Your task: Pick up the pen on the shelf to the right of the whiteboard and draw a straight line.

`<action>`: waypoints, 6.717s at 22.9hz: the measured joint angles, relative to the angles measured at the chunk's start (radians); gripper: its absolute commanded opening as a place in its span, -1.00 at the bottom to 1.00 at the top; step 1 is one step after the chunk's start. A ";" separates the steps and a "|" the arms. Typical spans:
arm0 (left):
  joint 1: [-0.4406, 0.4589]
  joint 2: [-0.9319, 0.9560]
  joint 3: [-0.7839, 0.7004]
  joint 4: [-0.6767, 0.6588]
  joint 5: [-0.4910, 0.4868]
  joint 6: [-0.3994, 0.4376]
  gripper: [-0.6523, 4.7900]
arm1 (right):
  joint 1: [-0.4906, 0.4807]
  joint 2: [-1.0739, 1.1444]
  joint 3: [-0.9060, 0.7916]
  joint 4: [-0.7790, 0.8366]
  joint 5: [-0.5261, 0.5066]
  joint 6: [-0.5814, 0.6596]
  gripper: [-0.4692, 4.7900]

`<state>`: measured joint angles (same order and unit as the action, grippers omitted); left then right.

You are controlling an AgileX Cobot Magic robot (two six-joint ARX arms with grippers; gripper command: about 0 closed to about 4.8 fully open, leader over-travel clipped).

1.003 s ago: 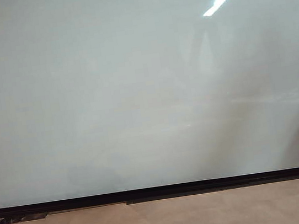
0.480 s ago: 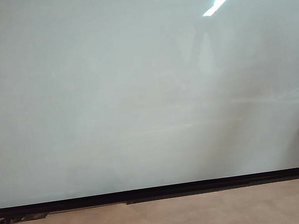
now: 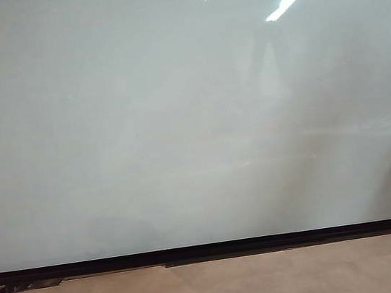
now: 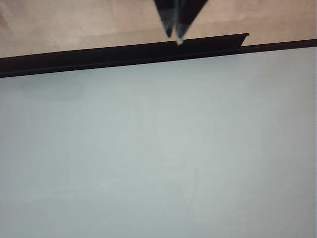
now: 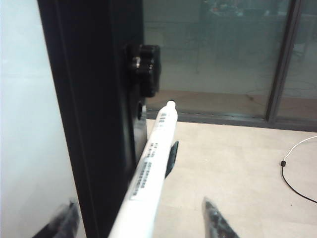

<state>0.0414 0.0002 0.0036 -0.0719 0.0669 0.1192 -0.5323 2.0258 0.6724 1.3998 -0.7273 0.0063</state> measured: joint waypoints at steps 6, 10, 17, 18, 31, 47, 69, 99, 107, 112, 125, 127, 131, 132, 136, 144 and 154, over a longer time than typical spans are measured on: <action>0.000 0.000 0.000 0.000 0.000 0.000 -0.78 | 0.000 -0.001 0.001 0.000 0.013 0.014 0.32; 0.000 0.000 0.000 0.000 0.000 0.000 -0.78 | 0.000 -0.001 0.001 0.000 0.017 0.015 0.32; 0.000 0.000 0.000 0.000 0.000 0.000 -0.78 | 0.001 -0.005 0.016 0.000 0.016 0.028 0.32; 0.000 0.000 0.000 0.000 0.000 0.000 -0.78 | 0.002 -0.006 0.016 0.000 0.015 0.030 0.32; 0.000 0.000 0.000 0.000 0.000 0.000 -0.78 | 0.004 -0.007 0.015 0.000 -0.011 0.042 -0.19; 0.000 0.000 0.000 0.000 0.000 0.000 -0.78 | 0.009 -0.008 0.015 0.003 -0.011 0.043 -0.85; 0.000 0.000 0.000 0.000 0.000 0.000 -0.78 | -0.050 -0.990 -0.397 -0.439 0.457 0.117 -0.84; 0.000 0.000 0.000 0.000 0.000 0.000 -0.78 | 1.057 -0.493 -0.212 -0.365 0.490 0.044 -0.84; 0.000 0.000 0.000 0.000 0.000 0.000 -0.78 | 1.064 -0.378 -0.099 -0.351 0.421 0.045 -0.84; 0.000 0.000 0.000 0.000 0.000 0.000 -0.78 | 1.062 -0.324 -0.091 -0.351 0.414 0.045 -0.84; 0.000 0.000 0.000 0.000 0.000 0.000 -0.78 | 1.060 -0.280 -0.048 -0.310 0.436 0.019 -0.84; 0.000 0.000 0.000 0.000 0.000 0.000 -0.78 | 1.056 -0.280 -0.047 -0.308 0.439 0.019 -0.84; 0.000 0.000 0.000 0.000 0.000 0.000 -0.78 | 1.057 -0.280 -0.047 -0.310 0.464 0.010 -0.84; 0.000 0.000 0.000 0.000 0.000 0.000 -0.78 | 1.056 -0.280 -0.047 -0.310 0.468 0.006 -0.84; 0.000 0.000 0.000 0.000 0.000 0.000 -0.78 | 1.035 -0.280 -0.047 -0.314 0.460 0.002 -0.84; 0.000 0.000 0.000 0.000 0.000 0.000 -0.78 | 0.968 -0.280 -0.054 -0.316 0.378 0.003 -0.84; 0.000 0.000 0.000 0.000 0.000 0.000 -0.78 | 0.895 -0.292 -0.102 -0.280 0.315 0.011 -0.84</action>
<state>0.0410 0.0002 0.0036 -0.0719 0.0669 0.1192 0.3626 1.7336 0.5705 1.1198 -0.4122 0.0174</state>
